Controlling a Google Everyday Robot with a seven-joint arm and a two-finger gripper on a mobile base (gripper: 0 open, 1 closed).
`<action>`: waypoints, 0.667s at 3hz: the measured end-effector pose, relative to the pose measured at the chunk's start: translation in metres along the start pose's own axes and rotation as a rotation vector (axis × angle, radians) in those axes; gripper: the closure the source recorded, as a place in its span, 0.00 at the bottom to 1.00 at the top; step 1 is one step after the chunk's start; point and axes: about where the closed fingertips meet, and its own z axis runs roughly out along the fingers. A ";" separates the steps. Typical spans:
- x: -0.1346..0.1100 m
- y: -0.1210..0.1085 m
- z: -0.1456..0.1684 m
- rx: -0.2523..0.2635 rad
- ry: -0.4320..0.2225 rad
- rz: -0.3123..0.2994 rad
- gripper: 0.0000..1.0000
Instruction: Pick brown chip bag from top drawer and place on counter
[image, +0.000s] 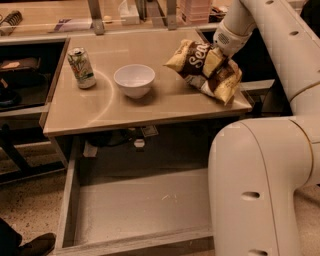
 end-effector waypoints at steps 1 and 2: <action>-0.004 -0.001 0.004 0.004 -0.010 -0.001 0.72; -0.006 -0.002 0.007 0.007 -0.016 -0.001 0.49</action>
Offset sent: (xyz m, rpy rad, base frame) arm 0.0040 0.0019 -0.0020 0.0027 -0.0094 -0.0001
